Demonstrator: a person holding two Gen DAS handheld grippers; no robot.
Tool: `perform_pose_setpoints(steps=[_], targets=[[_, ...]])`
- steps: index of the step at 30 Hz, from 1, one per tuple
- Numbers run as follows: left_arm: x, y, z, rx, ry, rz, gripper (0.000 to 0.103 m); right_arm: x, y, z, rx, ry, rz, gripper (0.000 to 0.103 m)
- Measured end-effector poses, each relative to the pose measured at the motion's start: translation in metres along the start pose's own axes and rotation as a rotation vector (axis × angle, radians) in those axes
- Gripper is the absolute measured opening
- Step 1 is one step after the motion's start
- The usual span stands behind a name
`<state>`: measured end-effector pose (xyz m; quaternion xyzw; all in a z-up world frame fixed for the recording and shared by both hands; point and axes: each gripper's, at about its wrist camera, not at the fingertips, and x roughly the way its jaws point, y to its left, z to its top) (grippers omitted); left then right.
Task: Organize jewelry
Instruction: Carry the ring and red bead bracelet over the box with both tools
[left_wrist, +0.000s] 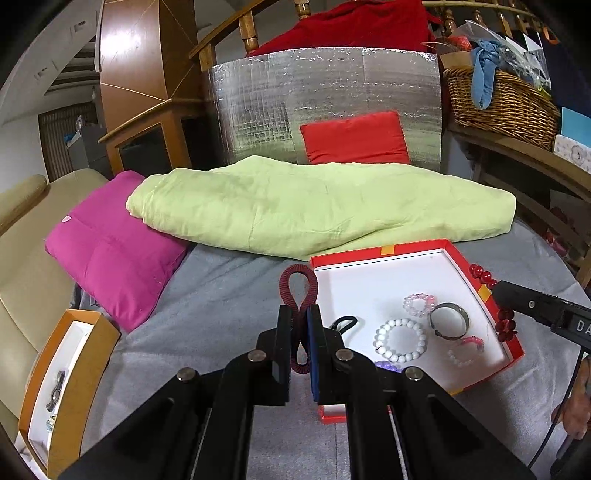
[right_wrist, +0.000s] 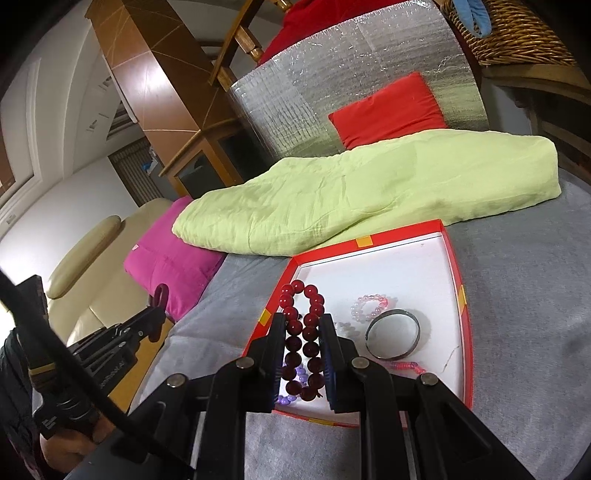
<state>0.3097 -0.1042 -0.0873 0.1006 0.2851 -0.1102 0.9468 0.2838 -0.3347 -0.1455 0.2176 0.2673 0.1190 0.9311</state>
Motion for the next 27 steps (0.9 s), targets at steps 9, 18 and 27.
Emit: perform_pose_setpoints(steps=[9, 18, 27], targets=[[0.023, -0.019, 0.015, 0.031, 0.031, -0.033, 0.008, 0.008, -0.012, 0.019, 0.026, -0.028, -0.027, 0.019], [0.068, -0.032, 0.057, 0.025, 0.054, -0.131, 0.008, 0.029, -0.054, 0.056, 0.129, -0.045, -0.066, 0.019], [0.127, -0.042, 0.058, -0.076, 0.143, -0.245, 0.008, 0.072, -0.09, 0.064, 0.275, 0.007, -0.093, 0.019]])
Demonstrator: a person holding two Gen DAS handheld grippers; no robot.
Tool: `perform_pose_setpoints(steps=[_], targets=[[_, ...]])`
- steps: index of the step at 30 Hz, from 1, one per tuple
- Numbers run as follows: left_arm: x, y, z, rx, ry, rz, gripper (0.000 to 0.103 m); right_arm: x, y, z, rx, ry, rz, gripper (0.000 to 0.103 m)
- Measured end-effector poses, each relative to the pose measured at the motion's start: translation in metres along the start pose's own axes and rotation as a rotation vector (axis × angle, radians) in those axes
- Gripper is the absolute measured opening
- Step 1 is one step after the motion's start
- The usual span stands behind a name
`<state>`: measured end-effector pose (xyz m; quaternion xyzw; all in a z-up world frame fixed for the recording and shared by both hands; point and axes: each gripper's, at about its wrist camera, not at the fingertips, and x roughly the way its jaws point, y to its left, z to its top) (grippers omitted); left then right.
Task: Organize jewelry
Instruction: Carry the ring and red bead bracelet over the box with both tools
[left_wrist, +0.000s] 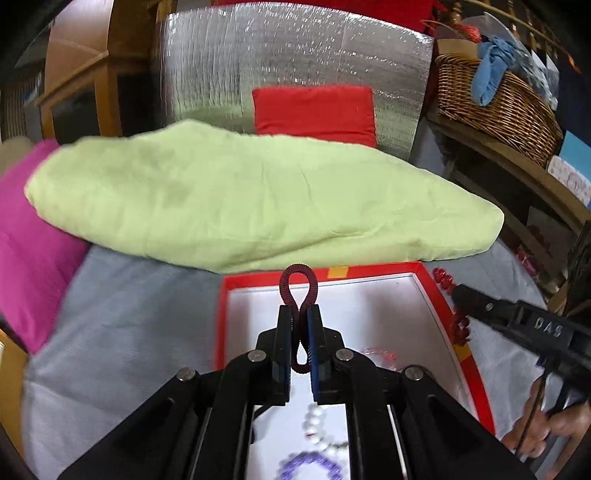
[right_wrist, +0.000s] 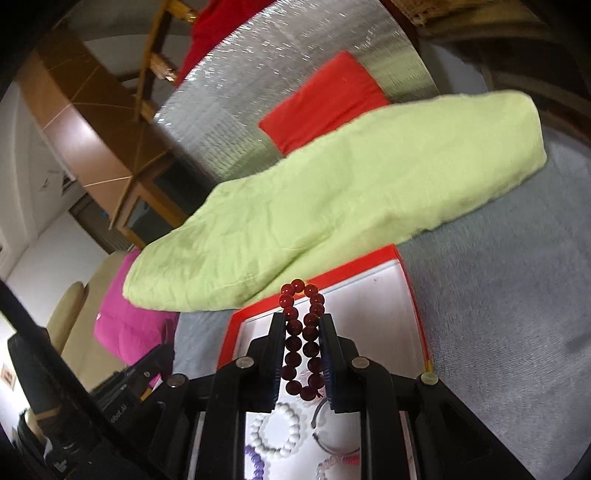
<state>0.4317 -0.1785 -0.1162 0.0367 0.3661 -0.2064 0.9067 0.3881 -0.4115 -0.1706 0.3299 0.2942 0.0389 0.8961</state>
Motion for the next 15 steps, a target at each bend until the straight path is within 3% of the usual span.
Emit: perform_pose_setpoints(steps=[6, 15], targets=[[0.036, -0.011, -0.007, 0.016, 0.078, -0.017, 0.008, 0.023, -0.012, 0.0, 0.055, 0.031, -0.033, 0.019], [0.059, -0.028, -0.019, 0.098, 0.139, 0.029, 0.008, 0.041, -0.01, -0.002, 0.025, 0.059, -0.08, 0.02]])
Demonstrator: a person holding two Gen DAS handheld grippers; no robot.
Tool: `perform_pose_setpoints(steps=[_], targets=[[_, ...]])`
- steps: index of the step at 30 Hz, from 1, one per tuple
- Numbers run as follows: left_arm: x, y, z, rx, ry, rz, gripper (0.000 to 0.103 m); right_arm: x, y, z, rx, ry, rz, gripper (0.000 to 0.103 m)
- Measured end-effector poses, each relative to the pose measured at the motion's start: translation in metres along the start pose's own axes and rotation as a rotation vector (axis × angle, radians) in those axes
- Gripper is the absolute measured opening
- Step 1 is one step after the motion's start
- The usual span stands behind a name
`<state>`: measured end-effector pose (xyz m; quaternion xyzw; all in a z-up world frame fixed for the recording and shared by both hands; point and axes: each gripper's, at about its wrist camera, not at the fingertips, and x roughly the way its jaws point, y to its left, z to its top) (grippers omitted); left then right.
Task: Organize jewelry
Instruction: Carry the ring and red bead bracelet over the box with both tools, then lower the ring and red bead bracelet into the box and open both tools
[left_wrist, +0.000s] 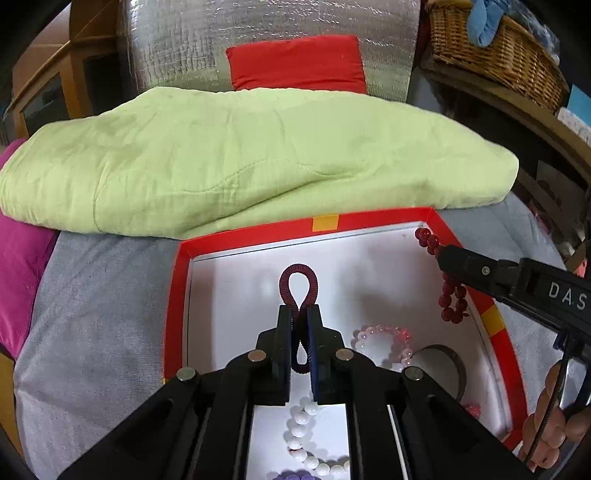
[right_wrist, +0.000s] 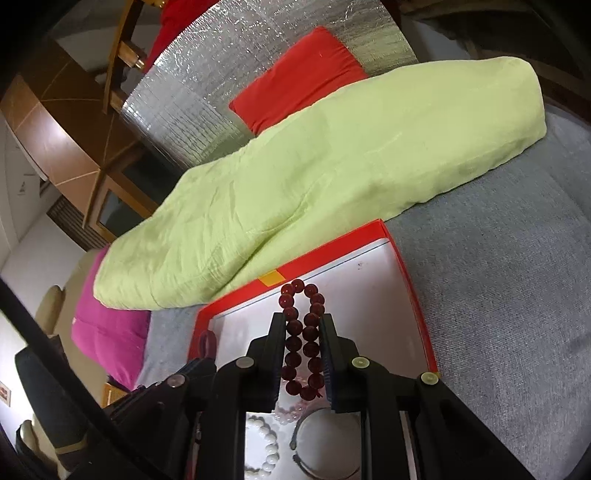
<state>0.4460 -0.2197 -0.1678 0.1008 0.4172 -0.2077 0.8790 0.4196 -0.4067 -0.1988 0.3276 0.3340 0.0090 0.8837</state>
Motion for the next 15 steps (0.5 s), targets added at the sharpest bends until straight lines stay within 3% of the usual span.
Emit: perform_pose_setpoints(steps=[15], targets=[[0.013, -0.01, -0.004, 0.07, 0.033, 0.05, 0.009, 0.018, -0.014, 0.0, 0.013, 0.043, -0.057, 0.021]])
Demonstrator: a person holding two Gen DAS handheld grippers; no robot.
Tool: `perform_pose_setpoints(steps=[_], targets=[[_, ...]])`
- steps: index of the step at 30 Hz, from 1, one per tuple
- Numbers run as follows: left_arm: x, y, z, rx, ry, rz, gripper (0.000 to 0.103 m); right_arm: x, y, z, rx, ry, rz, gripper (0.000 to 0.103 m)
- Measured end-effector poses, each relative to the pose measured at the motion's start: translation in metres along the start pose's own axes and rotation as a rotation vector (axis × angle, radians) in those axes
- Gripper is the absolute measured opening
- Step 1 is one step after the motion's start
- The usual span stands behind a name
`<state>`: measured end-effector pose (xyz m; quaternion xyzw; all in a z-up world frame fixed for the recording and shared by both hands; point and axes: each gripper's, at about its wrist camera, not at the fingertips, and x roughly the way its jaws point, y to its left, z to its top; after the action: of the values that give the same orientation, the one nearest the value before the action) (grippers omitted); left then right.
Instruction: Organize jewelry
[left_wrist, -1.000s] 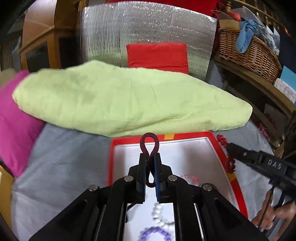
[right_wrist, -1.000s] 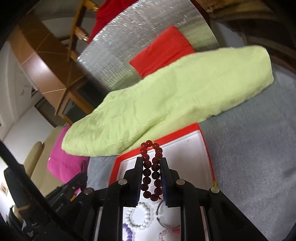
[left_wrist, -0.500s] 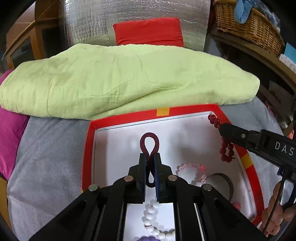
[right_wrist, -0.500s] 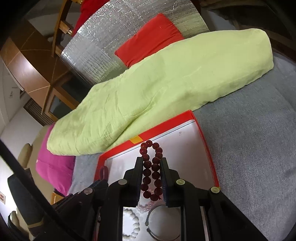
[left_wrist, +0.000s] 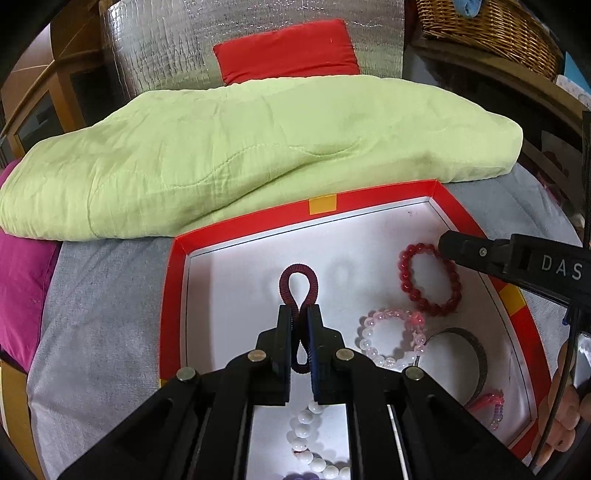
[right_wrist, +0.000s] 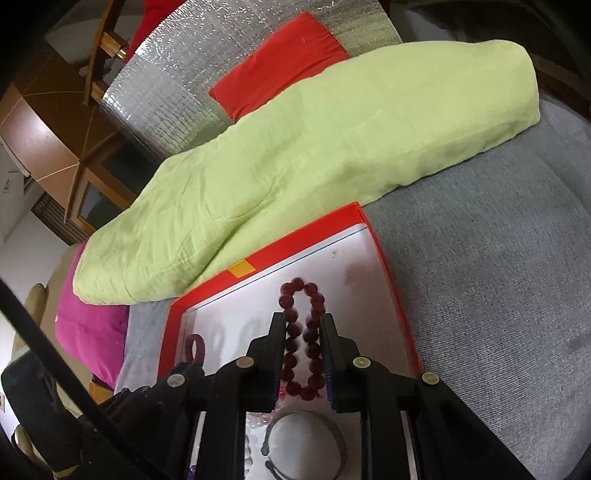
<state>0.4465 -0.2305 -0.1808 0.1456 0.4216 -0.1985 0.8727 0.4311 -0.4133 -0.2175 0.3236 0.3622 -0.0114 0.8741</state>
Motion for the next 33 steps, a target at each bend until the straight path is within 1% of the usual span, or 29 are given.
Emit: perform_pose_setpoints(steps=[4, 6, 8, 10, 12, 13, 14, 16, 18, 20, 22, 24, 26, 27, 28, 29, 30, 31, 33], targets=[[0.0, -0.001, 0.0, 0.005, -0.001, 0.016, 0.009, 0.0, -0.003, 0.0, 0.0, -0.001, -0.014, 0.022], [-0.002, -0.002, 0.0, 0.005, -0.002, 0.023, 0.014, -0.002, -0.005, -0.001, 0.003, 0.0, -0.012, 0.022], [-0.004, -0.002, 0.001, 0.003, -0.01, 0.035, 0.03, -0.003, -0.005, 0.0, 0.005, -0.003, -0.012, 0.022], [-0.007, -0.002, 0.001, 0.008, -0.022, 0.048, 0.038, -0.005, -0.004, 0.0, 0.002, -0.005, -0.012, 0.022], [-0.01, -0.002, 0.0, 0.01, -0.026, 0.054, 0.041, -0.008, -0.004, 0.0, 0.001, -0.008, -0.011, 0.022], [-0.011, -0.003, 0.0, 0.011, -0.027, 0.054, 0.044, -0.009, -0.003, 0.0, 0.001, -0.008, -0.01, 0.022], [-0.013, -0.003, 0.0, 0.01, -0.03, 0.057, 0.051, -0.009, -0.004, 0.0, 0.001, -0.008, -0.01, 0.022], [-0.019, -0.004, 0.0, 0.01, -0.046, 0.07, 0.057, -0.012, -0.003, 0.0, 0.0, -0.009, -0.009, 0.022], [-0.026, -0.005, 0.001, 0.013, -0.064, 0.085, 0.058, -0.014, -0.003, 0.0, -0.002, -0.011, -0.01, 0.022], [-0.034, -0.006, 0.001, 0.012, -0.078, 0.098, 0.069, -0.018, -0.002, -0.001, -0.002, -0.01, -0.008, 0.022], [-0.045, -0.007, 0.0, 0.009, -0.105, 0.113, 0.07, -0.023, -0.002, -0.001, 0.003, -0.008, -0.001, 0.022], [-0.055, -0.007, 0.0, 0.004, -0.115, 0.126, 0.072, -0.027, 0.0, -0.002, 0.004, -0.002, 0.002, 0.022], [-0.065, -0.006, 0.0, -0.008, -0.134, 0.149, 0.081, -0.033, 0.001, -0.003, -0.003, 0.0, 0.003, 0.023], [-0.071, -0.005, -0.001, -0.018, -0.146, 0.158, 0.082, -0.036, 0.003, -0.004, -0.01, -0.002, -0.001, 0.024], [-0.076, -0.004, -0.001, -0.027, -0.154, 0.165, 0.083, -0.039, 0.004, -0.005, -0.014, -0.004, -0.006, 0.029], [-0.081, -0.003, -0.002, -0.034, -0.16, 0.171, 0.083, -0.043, 0.005, -0.006, -0.02, -0.007, -0.015, 0.04], [-0.086, -0.003, -0.003, -0.037, -0.165, 0.179, 0.083, -0.047, 0.006, -0.007, -0.024, -0.013, -0.02, 0.048], [-0.09, -0.003, -0.004, -0.041, -0.167, 0.194, 0.084, -0.052, 0.006, -0.009, -0.029, -0.027, -0.028, 0.059], [-0.098, -0.004, -0.007, -0.05, -0.158, 0.244, 0.086, -0.062, 0.008, -0.012, -0.047, -0.048, -0.045, 0.06]])
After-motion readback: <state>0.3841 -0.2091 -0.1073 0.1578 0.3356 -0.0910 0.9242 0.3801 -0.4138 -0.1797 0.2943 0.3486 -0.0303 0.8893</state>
